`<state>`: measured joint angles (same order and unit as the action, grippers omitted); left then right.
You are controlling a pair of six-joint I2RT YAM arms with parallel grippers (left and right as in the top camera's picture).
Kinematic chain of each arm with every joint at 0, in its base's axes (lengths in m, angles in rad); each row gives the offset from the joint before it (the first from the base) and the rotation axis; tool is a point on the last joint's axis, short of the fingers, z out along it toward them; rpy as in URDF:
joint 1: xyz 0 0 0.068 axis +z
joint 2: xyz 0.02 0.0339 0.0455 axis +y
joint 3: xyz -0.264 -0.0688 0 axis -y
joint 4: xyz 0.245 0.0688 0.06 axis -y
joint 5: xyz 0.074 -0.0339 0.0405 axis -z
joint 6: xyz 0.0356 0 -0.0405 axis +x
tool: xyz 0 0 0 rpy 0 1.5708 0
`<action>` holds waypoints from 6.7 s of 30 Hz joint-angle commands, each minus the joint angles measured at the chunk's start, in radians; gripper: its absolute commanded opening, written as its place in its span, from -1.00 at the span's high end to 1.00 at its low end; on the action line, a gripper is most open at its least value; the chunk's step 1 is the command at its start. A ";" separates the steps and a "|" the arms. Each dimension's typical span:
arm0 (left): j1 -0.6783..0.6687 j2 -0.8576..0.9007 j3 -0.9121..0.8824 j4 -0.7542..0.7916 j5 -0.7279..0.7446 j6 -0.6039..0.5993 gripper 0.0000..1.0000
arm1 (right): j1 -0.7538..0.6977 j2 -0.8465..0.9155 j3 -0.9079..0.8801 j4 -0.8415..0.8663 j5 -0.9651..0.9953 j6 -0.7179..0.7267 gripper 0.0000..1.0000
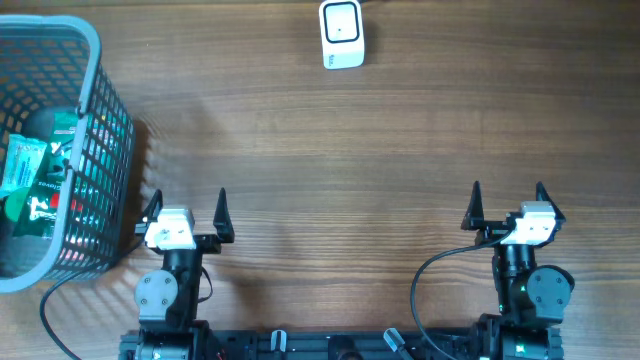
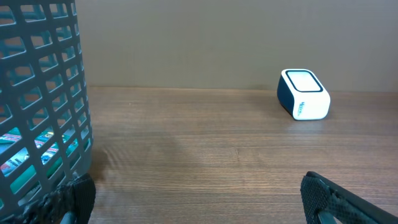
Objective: Scan the item barcode
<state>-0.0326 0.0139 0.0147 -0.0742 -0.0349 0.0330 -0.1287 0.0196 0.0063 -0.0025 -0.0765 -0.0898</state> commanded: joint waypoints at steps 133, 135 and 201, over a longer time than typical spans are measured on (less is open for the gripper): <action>0.813 1.581 1.099 -0.555 0.511 -0.638 0.92 | 0.005 0.005 -0.001 0.003 0.016 0.013 -1.00; 0.814 1.523 1.119 -0.562 0.527 -0.639 0.92 | 0.005 0.005 -0.001 0.003 0.016 0.014 -1.00; 0.873 1.885 1.595 -1.136 -0.068 -0.721 -1.00 | 0.005 0.005 -0.001 0.003 0.016 0.013 -1.00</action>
<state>0.8398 1.8500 1.6485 -1.2541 -0.0853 -0.7086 -0.1249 0.0288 0.0063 -0.0025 -0.0700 -0.0898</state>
